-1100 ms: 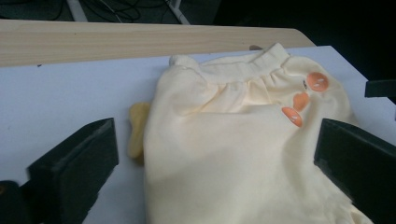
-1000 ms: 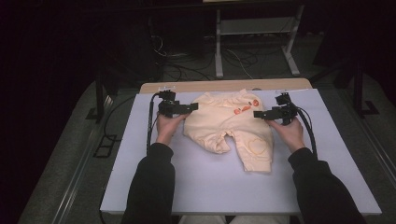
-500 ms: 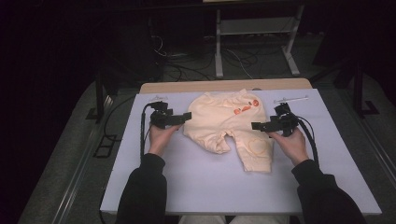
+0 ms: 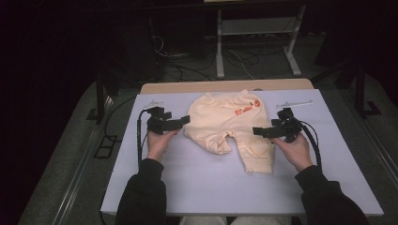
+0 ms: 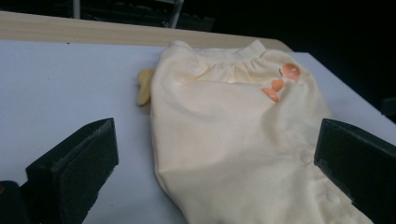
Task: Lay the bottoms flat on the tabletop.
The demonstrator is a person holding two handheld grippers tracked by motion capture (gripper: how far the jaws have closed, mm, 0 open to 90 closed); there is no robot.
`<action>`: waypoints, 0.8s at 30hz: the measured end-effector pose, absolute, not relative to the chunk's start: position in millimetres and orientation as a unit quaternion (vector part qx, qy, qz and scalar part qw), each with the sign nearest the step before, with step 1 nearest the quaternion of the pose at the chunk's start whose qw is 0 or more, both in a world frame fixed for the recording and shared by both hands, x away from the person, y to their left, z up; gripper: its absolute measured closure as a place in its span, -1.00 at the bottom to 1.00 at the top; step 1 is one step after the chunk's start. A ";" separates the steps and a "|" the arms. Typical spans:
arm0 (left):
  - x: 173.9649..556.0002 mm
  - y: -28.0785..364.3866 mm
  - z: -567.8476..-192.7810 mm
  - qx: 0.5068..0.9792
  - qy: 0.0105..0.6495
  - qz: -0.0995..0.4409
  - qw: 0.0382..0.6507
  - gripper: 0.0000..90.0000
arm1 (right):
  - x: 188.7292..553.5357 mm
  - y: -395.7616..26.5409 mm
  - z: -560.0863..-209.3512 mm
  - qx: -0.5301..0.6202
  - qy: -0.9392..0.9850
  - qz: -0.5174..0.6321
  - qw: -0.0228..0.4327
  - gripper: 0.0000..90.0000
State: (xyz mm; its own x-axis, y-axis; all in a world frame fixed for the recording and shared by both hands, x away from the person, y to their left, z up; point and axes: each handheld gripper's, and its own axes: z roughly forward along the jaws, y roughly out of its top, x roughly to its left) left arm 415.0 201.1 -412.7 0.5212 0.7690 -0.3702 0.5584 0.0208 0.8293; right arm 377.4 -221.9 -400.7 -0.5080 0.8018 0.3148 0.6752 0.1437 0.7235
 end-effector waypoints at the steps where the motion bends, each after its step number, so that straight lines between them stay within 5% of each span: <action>1: 414.1 201.1 -414.2 0.692 0.480 0.098 0.530 -1.00 | 375.7 -220.4 -400.3 0.489 0.754 0.433 0.073 -1.00; 24: 393.7 190.4 -424.1 0.711 0.447 0.086 0.536 -1.00 | 340.1 -181.0 -408.9 0.438 0.793 0.420 0.051 -0.90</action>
State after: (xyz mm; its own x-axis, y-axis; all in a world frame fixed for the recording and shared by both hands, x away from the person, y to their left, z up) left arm 393.7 190.4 -424.1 0.5861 0.7277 -0.3562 0.5424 -0.0258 0.8397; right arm 340.1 -181.0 -408.9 -0.6118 0.7369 0.2875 0.6516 0.2634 0.7114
